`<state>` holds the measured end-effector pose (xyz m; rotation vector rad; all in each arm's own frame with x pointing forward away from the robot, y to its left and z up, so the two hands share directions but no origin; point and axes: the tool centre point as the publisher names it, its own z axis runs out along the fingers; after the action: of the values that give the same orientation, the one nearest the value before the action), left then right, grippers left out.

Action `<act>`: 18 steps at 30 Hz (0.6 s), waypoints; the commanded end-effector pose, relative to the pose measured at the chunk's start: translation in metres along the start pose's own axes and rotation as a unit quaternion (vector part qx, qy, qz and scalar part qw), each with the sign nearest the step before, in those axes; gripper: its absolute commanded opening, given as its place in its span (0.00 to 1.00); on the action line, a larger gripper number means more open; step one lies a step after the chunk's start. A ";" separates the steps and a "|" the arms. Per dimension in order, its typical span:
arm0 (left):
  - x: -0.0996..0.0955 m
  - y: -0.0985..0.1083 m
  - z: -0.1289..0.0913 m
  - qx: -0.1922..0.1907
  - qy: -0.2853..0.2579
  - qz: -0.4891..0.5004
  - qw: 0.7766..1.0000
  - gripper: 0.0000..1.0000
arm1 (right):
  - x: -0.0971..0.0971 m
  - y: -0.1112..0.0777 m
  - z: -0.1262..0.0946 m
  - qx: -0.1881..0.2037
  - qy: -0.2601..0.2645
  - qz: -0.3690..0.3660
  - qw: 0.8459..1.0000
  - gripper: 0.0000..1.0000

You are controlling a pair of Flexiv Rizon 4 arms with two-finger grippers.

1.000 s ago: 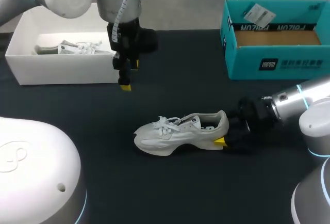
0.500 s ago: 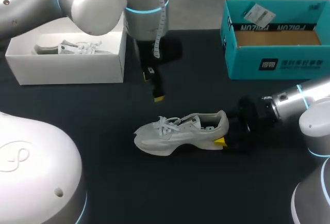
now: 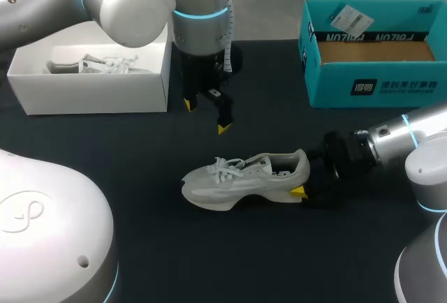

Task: Take the shoe out of the shoebox, open the shoe tongue, remove and reinsert the insole, then place the shoe into the shoebox

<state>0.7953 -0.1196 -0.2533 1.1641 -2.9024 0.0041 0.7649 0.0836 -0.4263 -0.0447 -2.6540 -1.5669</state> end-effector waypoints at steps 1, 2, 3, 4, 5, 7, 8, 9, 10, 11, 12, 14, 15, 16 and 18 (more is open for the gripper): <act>0.009 0.006 0.000 0.014 0.010 -0.023 1.000 1.00 | 0.001 -0.004 0.005 0.002 -0.001 0.000 1.000 0.00; 0.014 0.007 0.002 0.021 0.011 -0.035 0.999 1.00 | 0.001 -0.004 0.005 0.002 -0.001 0.000 1.000 0.00; 0.016 0.006 0.004 0.020 0.020 -0.058 0.998 1.00 | 0.001 -0.004 0.005 0.002 -0.001 0.000 1.000 0.00; 0.019 0.005 0.007 0.030 0.013 -0.081 0.996 1.00 | 0.001 -0.004 0.005 0.002 -0.001 0.000 1.000 0.00; 0.023 0.004 0.009 0.027 0.014 -0.094 0.995 1.00 | 0.001 -0.004 0.005 0.002 -0.001 0.000 1.000 0.00; 0.030 0.003 0.012 0.032 0.010 -0.127 0.991 1.00 | 0.001 -0.004 0.005 0.002 -0.001 0.000 1.000 0.00; 0.032 0.001 0.013 0.039 0.014 -0.144 0.989 1.00 | 0.001 -0.004 0.005 0.002 -0.001 0.000 1.000 0.00; 0.033 0.000 0.013 0.036 0.011 -0.166 0.985 1.00 | 0.001 -0.004 0.005 0.002 -0.001 0.000 1.000 0.00; 0.034 -0.002 0.014 0.045 0.002 -0.182 0.982 1.00 | 0.001 -0.004 0.005 0.002 -0.001 0.000 1.000 0.00; 0.035 -0.004 0.014 0.047 0.008 -0.202 0.978 1.00 | 0.001 -0.004 0.005 0.002 -0.001 0.000 1.000 0.00; 0.036 -0.006 0.015 0.052 0.000 -0.219 0.974 1.00 | 0.001 -0.004 0.005 0.002 -0.001 0.000 1.000 0.00; 0.038 -0.010 0.018 0.058 0.005 -0.251 0.966 1.00 | 0.001 -0.004 0.005 0.002 -0.001 0.000 1.000 0.00; 0.041 -0.012 0.021 0.060 0.003 -0.257 0.965 1.00 | 0.001 -0.004 0.005 0.002 -0.001 0.000 1.000 0.00; 0.045 -0.014 0.023 0.064 0.006 -0.264 0.962 1.00 | 0.001 -0.004 0.005 0.002 -0.001 0.000 1.000 0.00; 0.055 -0.019 0.031 0.057 0.012 -0.251 0.966 1.00 | 0.001 -0.004 0.005 0.002 -0.001 0.000 1.000 0.00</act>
<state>0.7749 -0.1594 -0.2707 1.8735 -2.5253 0.1844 0.7649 0.0835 -0.4263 -0.0448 -2.6540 -1.5668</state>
